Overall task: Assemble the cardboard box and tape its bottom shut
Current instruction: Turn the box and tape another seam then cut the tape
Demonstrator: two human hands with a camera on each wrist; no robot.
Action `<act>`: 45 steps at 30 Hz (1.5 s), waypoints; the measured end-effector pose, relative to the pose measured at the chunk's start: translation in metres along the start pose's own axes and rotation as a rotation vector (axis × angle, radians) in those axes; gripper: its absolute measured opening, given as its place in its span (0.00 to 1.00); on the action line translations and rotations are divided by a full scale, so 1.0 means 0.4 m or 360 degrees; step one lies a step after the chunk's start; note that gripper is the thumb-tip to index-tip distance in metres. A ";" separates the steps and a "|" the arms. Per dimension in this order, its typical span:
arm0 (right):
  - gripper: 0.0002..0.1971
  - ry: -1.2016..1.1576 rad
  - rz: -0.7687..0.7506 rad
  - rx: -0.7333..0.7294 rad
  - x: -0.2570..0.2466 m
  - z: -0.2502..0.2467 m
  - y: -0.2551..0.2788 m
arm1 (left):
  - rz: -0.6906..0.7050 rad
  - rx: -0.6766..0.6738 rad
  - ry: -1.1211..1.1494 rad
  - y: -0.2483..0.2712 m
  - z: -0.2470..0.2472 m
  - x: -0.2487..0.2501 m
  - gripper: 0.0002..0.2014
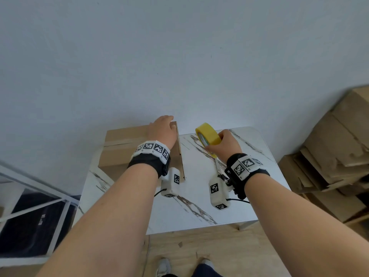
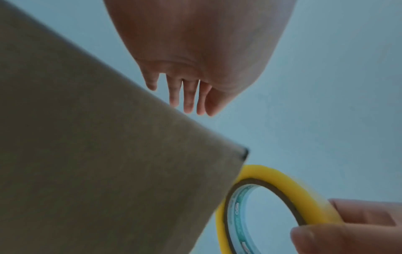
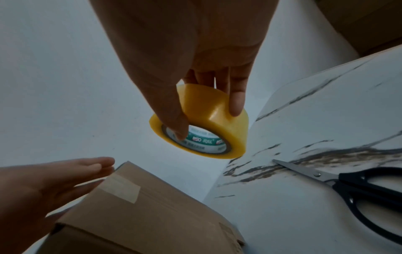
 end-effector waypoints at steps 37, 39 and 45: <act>0.21 0.0003 -0.0295 0.0111 -0.061 -0.065 0.056 | 0.0142 0.0128 0.0175 0.039 -0.039 0.186 0.10; 0.21 0.0000 -0.0280 0.0106 -0.057 -0.062 0.057 | 0.0145 0.0111 0.0143 0.044 -0.036 0.189 0.11; 0.22 0.0017 -0.0214 0.0099 -0.036 -0.056 0.061 | 0.0110 0.0010 0.0210 0.057 -0.002 0.186 0.13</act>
Point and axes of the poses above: each hand's wrist, its own y-axis away from the middle knuckle, its own z-axis out of the palm, x = y × z, the point moved 4 cm from there along -y, towards the middle knuckle, and after that the axes turned 2 degrees about z, right-handed, at the moved point
